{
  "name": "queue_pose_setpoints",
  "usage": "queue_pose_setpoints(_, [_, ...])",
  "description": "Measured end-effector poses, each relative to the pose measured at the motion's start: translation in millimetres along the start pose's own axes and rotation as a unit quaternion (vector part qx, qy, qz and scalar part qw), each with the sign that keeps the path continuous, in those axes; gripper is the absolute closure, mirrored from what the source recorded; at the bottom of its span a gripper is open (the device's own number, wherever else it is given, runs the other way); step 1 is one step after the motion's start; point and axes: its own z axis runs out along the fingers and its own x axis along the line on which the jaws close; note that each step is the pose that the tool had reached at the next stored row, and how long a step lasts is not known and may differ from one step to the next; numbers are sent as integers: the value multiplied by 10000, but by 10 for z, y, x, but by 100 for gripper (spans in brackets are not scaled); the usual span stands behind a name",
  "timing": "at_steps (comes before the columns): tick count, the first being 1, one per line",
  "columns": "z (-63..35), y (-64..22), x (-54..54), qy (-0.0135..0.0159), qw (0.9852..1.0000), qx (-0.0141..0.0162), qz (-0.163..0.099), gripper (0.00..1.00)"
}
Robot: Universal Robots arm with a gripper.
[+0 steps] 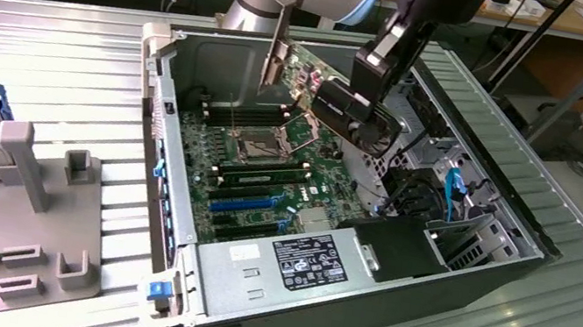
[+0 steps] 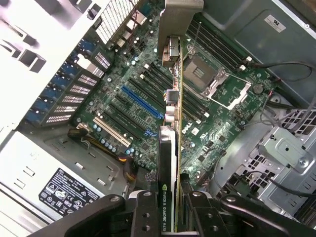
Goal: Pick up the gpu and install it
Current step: 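Insert the gpu into the slot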
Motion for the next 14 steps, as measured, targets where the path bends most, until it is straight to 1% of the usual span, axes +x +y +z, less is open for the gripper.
queue_pose_setpoints(14, [0, 0, 0, 3, 9996, -2, -287, 73])
